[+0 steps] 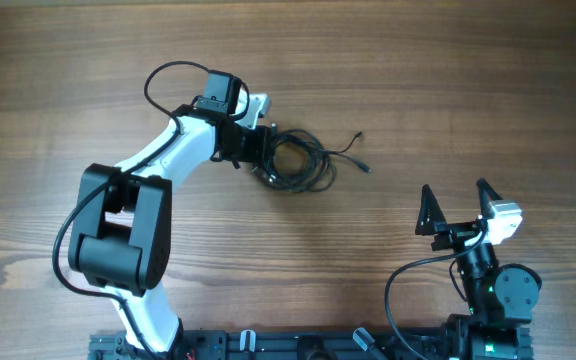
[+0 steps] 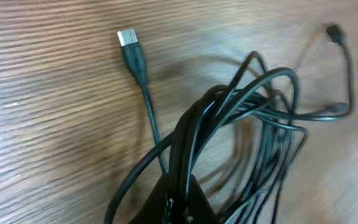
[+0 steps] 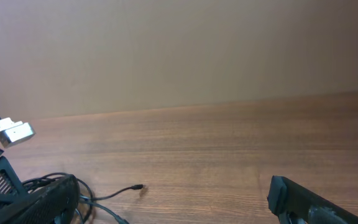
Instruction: Untangle cables
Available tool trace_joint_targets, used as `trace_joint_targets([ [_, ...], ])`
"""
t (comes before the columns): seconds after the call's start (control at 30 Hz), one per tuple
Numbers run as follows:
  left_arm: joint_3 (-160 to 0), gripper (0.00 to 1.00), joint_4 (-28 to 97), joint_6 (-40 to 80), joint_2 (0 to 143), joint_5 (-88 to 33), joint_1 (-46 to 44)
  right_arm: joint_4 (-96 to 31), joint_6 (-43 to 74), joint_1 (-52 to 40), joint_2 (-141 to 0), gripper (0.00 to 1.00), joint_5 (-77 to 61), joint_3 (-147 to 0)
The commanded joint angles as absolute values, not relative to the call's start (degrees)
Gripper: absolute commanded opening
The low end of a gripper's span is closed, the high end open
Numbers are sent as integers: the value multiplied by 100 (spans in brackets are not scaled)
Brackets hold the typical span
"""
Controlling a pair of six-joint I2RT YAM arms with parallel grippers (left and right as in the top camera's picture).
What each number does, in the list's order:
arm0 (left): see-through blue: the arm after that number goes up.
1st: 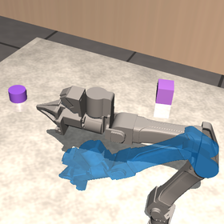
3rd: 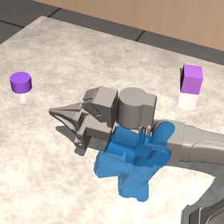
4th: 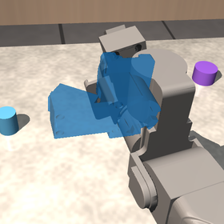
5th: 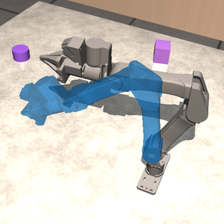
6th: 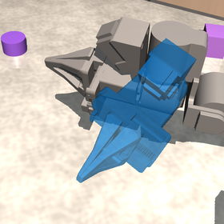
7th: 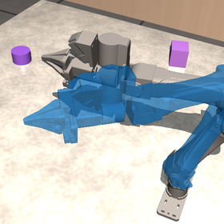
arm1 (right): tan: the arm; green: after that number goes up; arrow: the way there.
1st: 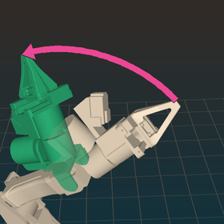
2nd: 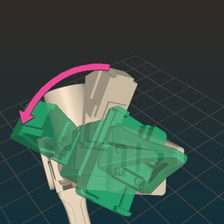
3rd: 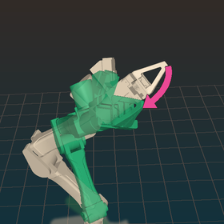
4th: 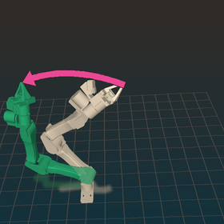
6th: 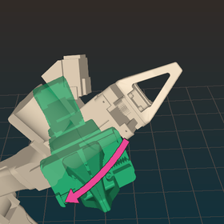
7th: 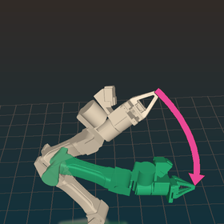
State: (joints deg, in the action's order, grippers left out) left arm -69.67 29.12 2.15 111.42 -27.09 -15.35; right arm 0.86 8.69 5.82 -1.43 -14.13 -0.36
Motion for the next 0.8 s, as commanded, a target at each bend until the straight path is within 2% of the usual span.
trace_joint_targets([
  [0.0, -6910, 4, 2891, -419, 10951, -4003, -1503, 115, 805, 596, -141, 100, -1490, -30],
  [0.23, -6910, 4, 2847, -432, 10951, -4405, -1422, 115, 805, 596, -141, 100, -1490, -30],
  [0.63, -6888, 4, 2908, -403, 10954, -2799, -1332, 115, 805, 596, -139, 100, -1490, -30],
  [0.67, -6888, 5, 2906, -401, 10954, -2714, -1332, 115, 805, 596, -139, 100, -1490, -30],
  [0.7, -6888, 13, 2891, -384, 10954, -2652, -1332, 115, 805, 596, -139, 100, -1490, -30],
  [0.77, -6888, 15, 2869, -381, 10954, -2556, -1332, 115, 808, 596, -139, 100, -1490, -30],
])
